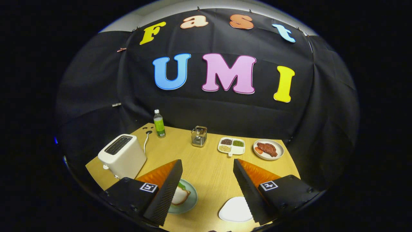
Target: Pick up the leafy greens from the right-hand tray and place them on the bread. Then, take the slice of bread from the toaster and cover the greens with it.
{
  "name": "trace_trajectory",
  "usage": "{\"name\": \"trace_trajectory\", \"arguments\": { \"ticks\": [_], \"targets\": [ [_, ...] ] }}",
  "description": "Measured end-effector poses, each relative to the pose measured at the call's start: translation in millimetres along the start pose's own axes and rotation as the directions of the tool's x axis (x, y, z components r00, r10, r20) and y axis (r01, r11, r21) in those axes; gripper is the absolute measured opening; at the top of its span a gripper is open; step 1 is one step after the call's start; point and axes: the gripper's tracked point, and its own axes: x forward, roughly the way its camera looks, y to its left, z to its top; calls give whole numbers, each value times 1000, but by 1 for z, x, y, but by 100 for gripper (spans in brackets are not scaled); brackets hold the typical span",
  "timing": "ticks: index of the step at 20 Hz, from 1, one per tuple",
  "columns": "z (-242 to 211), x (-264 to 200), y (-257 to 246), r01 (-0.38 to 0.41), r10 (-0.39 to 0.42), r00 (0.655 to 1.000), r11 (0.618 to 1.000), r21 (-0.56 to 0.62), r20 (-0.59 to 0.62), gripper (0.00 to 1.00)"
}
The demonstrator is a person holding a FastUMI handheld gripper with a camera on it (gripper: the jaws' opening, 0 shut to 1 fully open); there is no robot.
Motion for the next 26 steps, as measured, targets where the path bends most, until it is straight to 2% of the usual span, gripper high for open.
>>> {"name": "trace_trajectory", "arguments": {
  "ticks": [5, 8, 16, 26],
  "targets": [
    [37, -21, -21, 14, -6, 998, 993, -115, 68, 98],
    [44, -30, -31, 41, -29, 996, 990, -135, 87, 98],
    [23, -31, -47, 68, -62, 997, 983, -173, 41, 99],
    [11, -17, -39, 61, -60, 998, 985, -163, 11, 98]
  ]
}}
